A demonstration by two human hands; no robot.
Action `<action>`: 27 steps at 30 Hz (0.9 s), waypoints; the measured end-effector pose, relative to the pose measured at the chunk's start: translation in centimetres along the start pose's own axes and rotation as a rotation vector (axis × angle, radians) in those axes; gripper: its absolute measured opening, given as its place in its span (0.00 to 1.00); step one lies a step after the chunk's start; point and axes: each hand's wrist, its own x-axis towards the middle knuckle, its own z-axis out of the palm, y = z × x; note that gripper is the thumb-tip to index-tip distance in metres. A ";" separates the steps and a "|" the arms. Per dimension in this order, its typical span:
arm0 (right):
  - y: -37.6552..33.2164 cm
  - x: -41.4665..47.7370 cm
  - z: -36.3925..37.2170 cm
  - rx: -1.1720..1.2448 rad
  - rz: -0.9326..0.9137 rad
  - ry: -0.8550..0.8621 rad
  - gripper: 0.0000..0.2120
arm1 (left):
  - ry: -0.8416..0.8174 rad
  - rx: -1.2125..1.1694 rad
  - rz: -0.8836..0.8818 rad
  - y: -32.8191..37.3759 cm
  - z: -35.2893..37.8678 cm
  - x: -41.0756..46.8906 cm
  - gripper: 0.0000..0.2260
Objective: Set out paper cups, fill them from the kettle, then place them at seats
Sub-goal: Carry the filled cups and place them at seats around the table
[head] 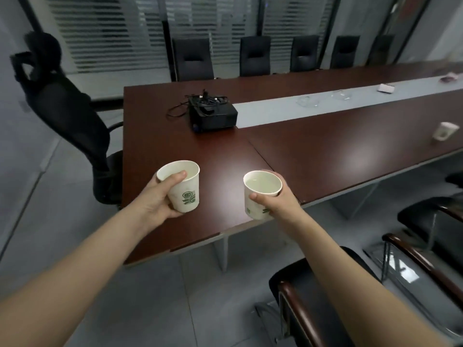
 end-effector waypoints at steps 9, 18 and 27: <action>2.9 11.7 -6.6 0.031 -0.030 0.259 0.36 | -0.146 0.007 -0.066 0.1 7.3 13.9 0.08; 9.5 22.5 -14.5 -0.006 -0.018 0.468 0.37 | -0.239 0.011 -0.049 0.2 12.5 26.3 0.21; 17.1 26.4 -18.8 -0.040 0.005 0.678 0.37 | -0.233 0.027 -0.082 -4.9 12.6 33.8 0.22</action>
